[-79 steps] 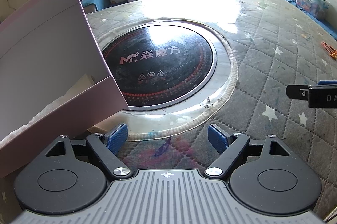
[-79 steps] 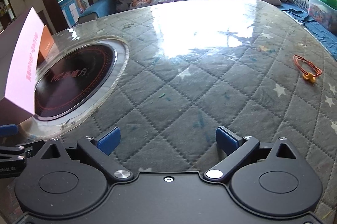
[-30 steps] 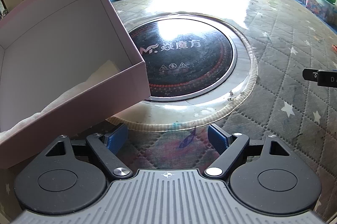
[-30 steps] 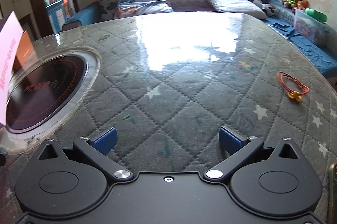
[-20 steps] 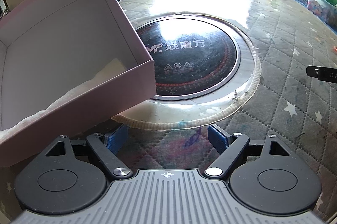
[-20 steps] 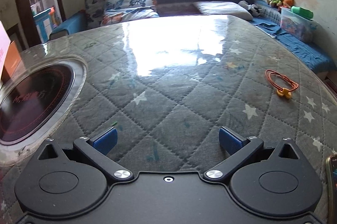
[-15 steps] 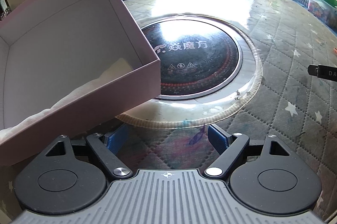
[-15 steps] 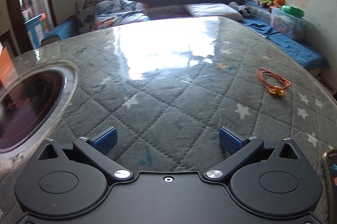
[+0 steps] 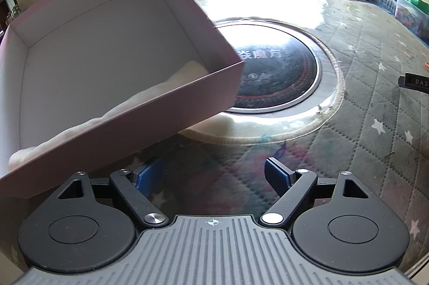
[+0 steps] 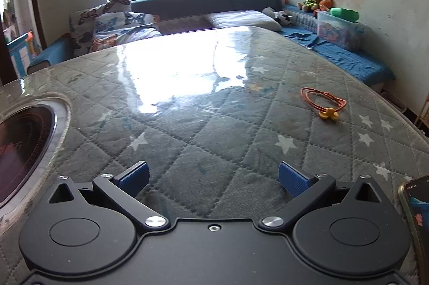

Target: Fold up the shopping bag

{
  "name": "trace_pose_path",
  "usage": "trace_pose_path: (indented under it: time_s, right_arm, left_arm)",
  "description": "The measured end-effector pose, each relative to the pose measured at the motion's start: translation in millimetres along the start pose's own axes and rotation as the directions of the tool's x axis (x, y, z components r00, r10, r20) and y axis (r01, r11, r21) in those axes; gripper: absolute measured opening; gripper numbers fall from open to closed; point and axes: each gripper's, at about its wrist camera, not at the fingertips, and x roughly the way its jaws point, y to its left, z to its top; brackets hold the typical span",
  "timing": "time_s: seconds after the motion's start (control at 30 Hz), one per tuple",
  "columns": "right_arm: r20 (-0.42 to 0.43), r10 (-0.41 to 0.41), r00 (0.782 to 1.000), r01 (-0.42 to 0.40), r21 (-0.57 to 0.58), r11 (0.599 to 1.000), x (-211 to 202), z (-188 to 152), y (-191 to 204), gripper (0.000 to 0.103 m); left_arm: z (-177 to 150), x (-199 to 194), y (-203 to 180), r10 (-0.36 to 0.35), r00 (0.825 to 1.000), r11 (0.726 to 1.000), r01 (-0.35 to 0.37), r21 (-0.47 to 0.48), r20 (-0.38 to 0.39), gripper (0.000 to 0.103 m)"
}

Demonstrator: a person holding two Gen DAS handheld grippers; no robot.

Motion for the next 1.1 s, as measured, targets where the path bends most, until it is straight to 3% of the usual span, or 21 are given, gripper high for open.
trace_pose_path:
  time_s: [0.7,0.97,1.1]
  right_arm:
    - [0.000,-0.069,0.998,0.069,0.026,0.997,2.7,1.0,0.9,0.103]
    - [0.000,-0.070,0.998,0.070,0.024,0.997,2.6,1.3,0.8,0.103]
    - [0.000,-0.071,0.997,0.071,0.025,0.997,2.5,1.7,-0.4,0.103]
  left_arm:
    - [-46.9,-29.4,78.0,0.076,0.996,0.984,-0.084,-0.155,-0.054,0.084]
    - [-67.9,-41.9,112.0,0.123,0.990,0.961,-0.137,-0.241,-0.072,0.084]
    - [-81.9,-48.1,137.0,0.172,0.980,0.932,-0.193,-0.306,-0.096,0.084]
